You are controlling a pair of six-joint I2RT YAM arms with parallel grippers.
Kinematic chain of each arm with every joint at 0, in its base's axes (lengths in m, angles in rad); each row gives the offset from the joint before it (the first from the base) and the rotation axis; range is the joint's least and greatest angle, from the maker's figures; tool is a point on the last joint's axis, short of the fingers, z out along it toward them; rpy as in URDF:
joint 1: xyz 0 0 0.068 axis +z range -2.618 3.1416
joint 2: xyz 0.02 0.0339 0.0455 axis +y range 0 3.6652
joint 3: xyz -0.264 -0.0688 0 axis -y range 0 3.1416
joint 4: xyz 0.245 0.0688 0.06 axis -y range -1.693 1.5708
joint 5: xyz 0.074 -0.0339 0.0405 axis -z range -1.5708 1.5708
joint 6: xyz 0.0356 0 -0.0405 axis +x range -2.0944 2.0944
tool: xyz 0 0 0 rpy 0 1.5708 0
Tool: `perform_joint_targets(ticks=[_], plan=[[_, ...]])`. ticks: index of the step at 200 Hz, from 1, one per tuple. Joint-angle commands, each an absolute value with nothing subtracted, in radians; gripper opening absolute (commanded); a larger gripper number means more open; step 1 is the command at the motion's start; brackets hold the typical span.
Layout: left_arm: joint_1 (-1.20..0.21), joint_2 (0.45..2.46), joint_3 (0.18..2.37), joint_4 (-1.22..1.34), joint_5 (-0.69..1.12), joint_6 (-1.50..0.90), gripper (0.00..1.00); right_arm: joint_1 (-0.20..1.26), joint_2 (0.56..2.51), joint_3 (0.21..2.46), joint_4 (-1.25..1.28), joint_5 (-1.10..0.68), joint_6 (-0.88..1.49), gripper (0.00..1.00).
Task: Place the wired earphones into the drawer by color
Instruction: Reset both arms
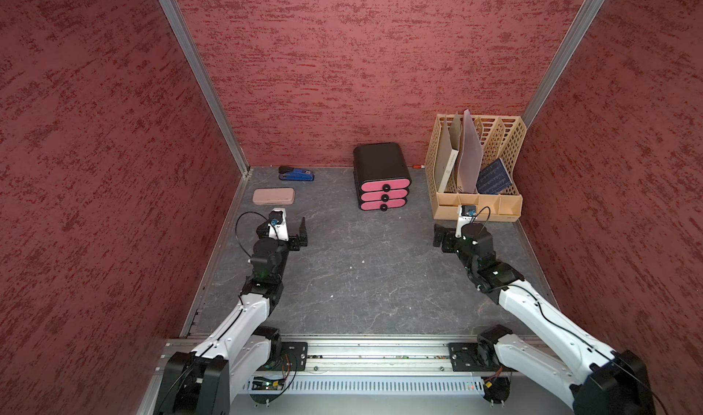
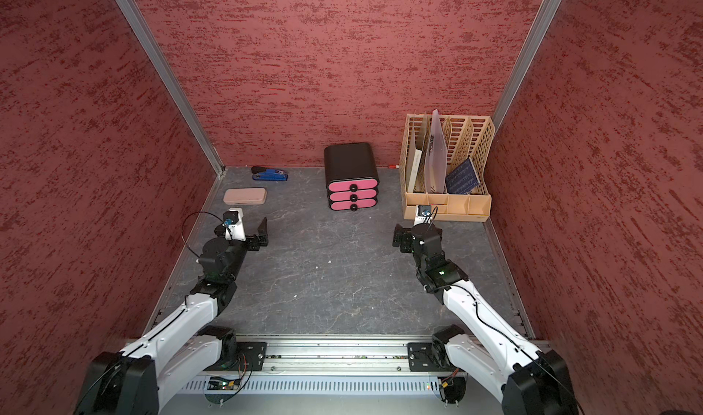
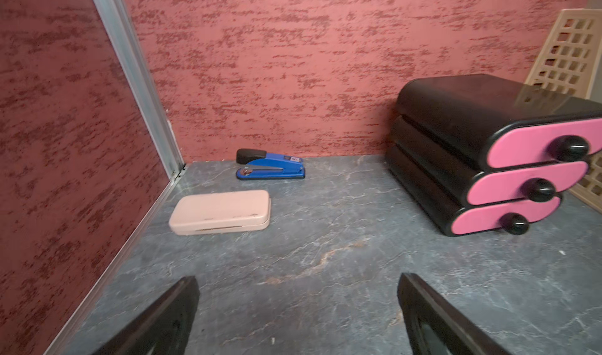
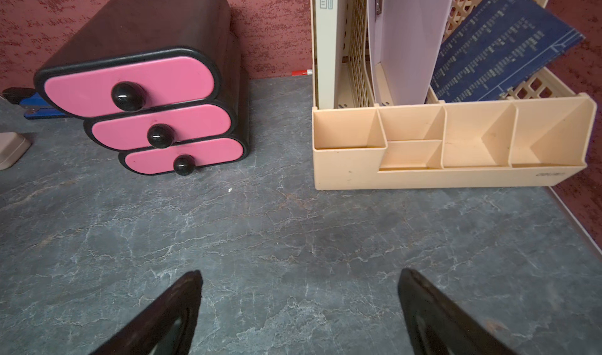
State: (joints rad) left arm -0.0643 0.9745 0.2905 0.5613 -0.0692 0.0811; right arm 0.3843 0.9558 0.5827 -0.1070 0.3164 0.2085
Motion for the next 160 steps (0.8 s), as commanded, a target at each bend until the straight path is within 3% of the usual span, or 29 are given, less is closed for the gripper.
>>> perform_joint_targets(ticks=[1, 26, 64, 99, 111, 160], plan=[[0.040, 1.061, 0.266, 0.683, 0.106, 0.018, 1.00, 0.375, 0.946, 0.574, -0.069, 0.351, 0.157, 0.98], [0.127, 1.279, 0.276, 0.863, 0.239, -0.051, 1.00, 0.360, 0.938, 0.552, -0.025, 0.368, 0.117, 0.98], [0.143, 1.566, 0.265, 1.172, 0.281, -0.049, 1.00, 0.332, 0.893, 0.483, 0.093, 0.364, 0.080, 0.98], [0.086, 1.533, 0.384, 0.879, 0.215, 0.012, 1.00, 0.284, 0.898, 0.465, 0.159, 0.354, 0.075, 0.98], [0.045, 1.538, 0.379, 0.903, 0.128, 0.031, 1.00, 0.271, 0.913, 0.455, 0.205, 0.345, 0.061, 0.99], [0.041, 1.537, 0.377, 0.905, 0.111, 0.032, 1.00, 0.184, 1.031, 0.436, 0.385, 0.321, -0.013, 0.98]])
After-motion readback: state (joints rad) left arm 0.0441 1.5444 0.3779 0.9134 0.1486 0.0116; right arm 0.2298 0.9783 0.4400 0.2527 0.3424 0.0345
